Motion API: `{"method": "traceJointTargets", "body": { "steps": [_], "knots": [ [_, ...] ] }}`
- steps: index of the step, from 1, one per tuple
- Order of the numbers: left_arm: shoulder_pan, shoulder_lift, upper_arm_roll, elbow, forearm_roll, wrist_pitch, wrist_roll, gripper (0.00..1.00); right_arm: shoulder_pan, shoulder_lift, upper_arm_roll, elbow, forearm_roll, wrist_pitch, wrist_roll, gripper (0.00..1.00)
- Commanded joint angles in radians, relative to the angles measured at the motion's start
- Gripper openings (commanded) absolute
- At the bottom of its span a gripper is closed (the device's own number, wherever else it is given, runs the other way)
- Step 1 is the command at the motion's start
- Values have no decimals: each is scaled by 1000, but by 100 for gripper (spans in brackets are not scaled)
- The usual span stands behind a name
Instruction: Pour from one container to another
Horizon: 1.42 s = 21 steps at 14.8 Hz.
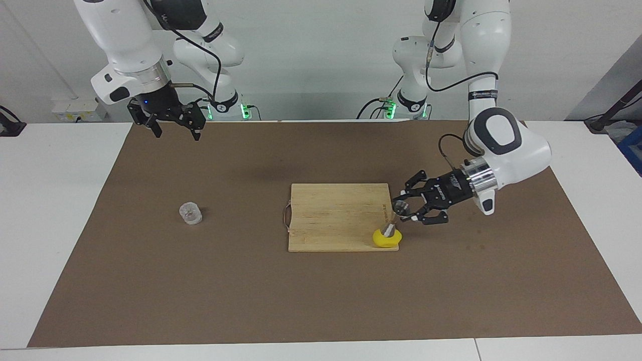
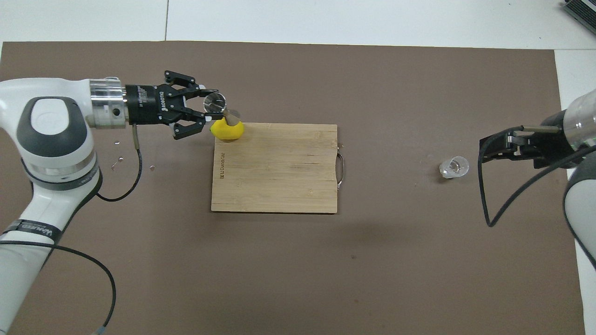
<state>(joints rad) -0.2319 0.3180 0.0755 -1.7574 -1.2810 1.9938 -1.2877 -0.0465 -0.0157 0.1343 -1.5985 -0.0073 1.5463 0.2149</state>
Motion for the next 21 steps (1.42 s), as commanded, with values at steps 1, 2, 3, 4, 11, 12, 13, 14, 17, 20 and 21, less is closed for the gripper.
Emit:
{"method": "traceJointTargets", "body": {
  "steps": [1,2,3,4,11,12,13,14,17,20,21],
  "knots": [
    [-134,-13,6,-7,-26,120,-30,0,-16,-4,5,-6,16,-2,-28,100],
    [-182,-11,6,-17,-76,182,-30,0,-16,-4,5,-6,16,-2,-26,100],
    [-219,-7,6,-27,-130,250,-33,0,-18,-4,5,-6,16,-2,-26,100],
    [-256,-4,6,-34,-164,302,-33,0,-18,-4,5,-6,16,-2,-26,100],
    [-432,21,7,-88,-235,534,-32,0,-36,-4,1,-6,16,-6,-26,100],
    [-438,21,7,-94,-235,537,-32,0,-36,-4,1,-6,16,-9,-26,100],
    [-438,21,7,-96,-230,545,-33,0,-36,-4,1,-6,16,-11,-26,100],
    [-438,23,9,-96,-228,554,-33,0,-36,-4,1,-6,16,-12,-26,100],
    [-440,33,7,-102,-228,586,-32,0,-35,-3,1,-6,16,0,-25,100],
    [-440,42,7,-102,-228,592,-30,0,-35,-1,1,-3,16,21,-11,100],
    [-441,43,7,-102,-230,594,-30,0,-36,0,1,-1,16,21,4,100]
  ]
}}
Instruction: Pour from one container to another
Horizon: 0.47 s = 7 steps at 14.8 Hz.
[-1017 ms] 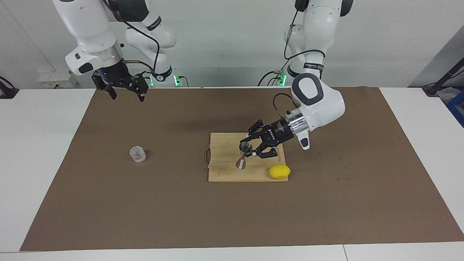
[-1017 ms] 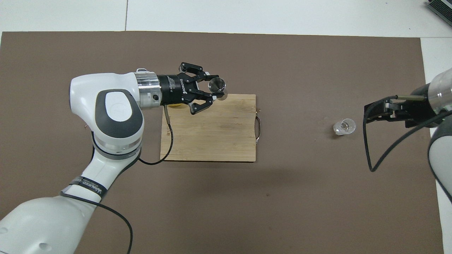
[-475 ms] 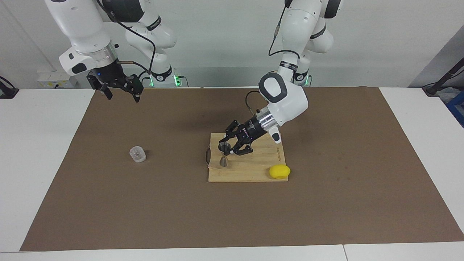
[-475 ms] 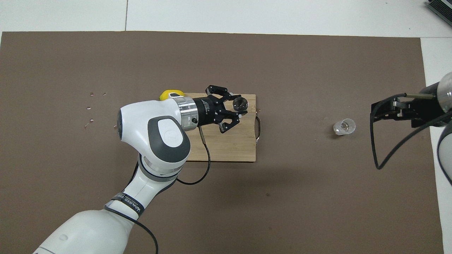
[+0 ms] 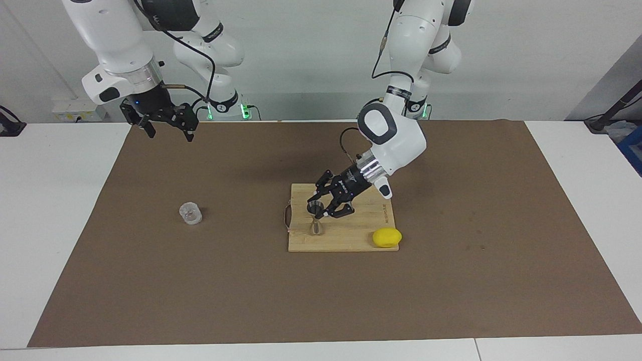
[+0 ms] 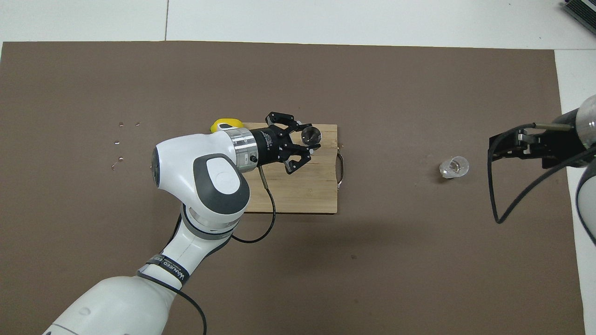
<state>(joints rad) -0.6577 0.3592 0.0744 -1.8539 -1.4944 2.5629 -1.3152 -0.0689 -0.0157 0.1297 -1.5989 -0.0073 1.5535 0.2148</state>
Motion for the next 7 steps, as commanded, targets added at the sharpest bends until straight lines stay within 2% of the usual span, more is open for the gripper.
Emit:
{"method": "traceJointTargets", "body": {
  "steps": [1,6,7],
  "knots": [
    [-23,1,8,-5,-20,28,-3,0,-14,0,5,0,16,16,29,100],
    [-40,9,8,-7,-21,54,-3,0,-23,11,4,-6,18,52,194,100],
    [-39,9,8,-7,-20,54,-3,35,-28,20,4,-6,17,57,251,100]
  ]
}}
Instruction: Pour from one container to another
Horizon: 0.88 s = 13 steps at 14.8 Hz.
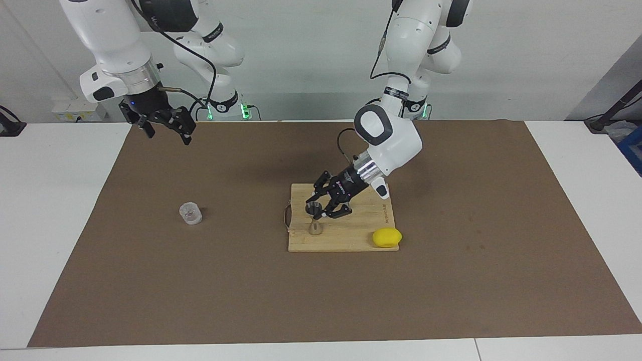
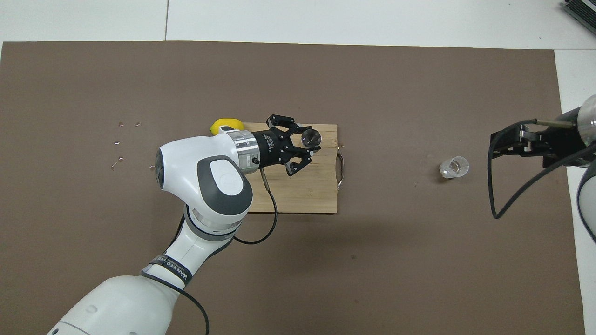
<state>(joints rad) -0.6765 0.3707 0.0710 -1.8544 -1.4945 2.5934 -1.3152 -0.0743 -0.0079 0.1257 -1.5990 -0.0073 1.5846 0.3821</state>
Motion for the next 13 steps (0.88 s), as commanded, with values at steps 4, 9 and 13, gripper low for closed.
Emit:
{"method": "traceJointTargets", "body": {
  "steps": [4,9,13],
  "knots": [
    [-20,-7,12,-5,-12,16,-6,100,-61,54,8,-7,18,44,262,100],
    [1,-102,13,-58,-4,-48,-15,100,-119,74,8,-74,52,149,455,99],
    [76,-157,16,-77,99,-177,-25,100,-191,175,8,-76,170,178,549,100]
  ]
}}
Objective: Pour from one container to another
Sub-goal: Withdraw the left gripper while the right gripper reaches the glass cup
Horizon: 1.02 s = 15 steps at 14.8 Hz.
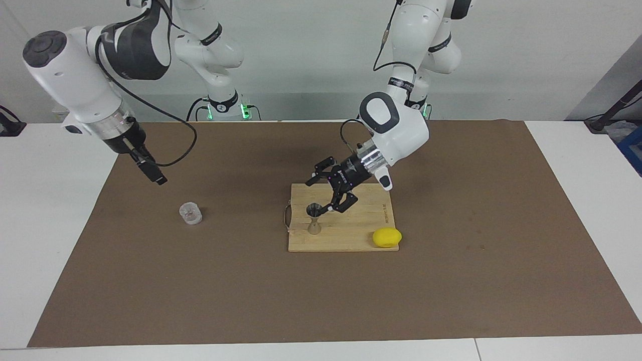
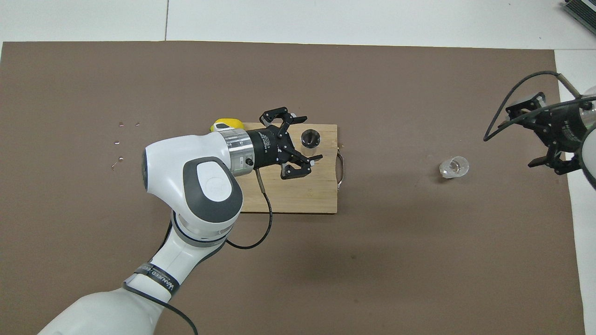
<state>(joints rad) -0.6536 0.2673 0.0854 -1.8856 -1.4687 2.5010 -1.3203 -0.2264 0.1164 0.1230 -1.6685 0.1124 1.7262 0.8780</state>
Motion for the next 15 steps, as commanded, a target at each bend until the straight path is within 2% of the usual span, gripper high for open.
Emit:
{"method": "traceJointTargets", "body": {
  "steps": [1,5,7,11,15],
  "knots": [
    [92,-54,1,-38,150,-132,-39,100,-53,71,12,-11,62,49,79,100],
    [219,-62,1,20,404,-269,-53,100,-112,129,10,-71,170,120,99,100],
    [258,-62,2,61,563,-269,-51,100,-123,149,10,-111,202,164,90,100],
    [292,-62,14,149,913,-257,-47,100,-169,224,12,-116,272,185,72,100],
    [334,-65,17,200,1224,-268,-39,100,-229,314,12,-114,339,176,-48,100]
  ]
}}
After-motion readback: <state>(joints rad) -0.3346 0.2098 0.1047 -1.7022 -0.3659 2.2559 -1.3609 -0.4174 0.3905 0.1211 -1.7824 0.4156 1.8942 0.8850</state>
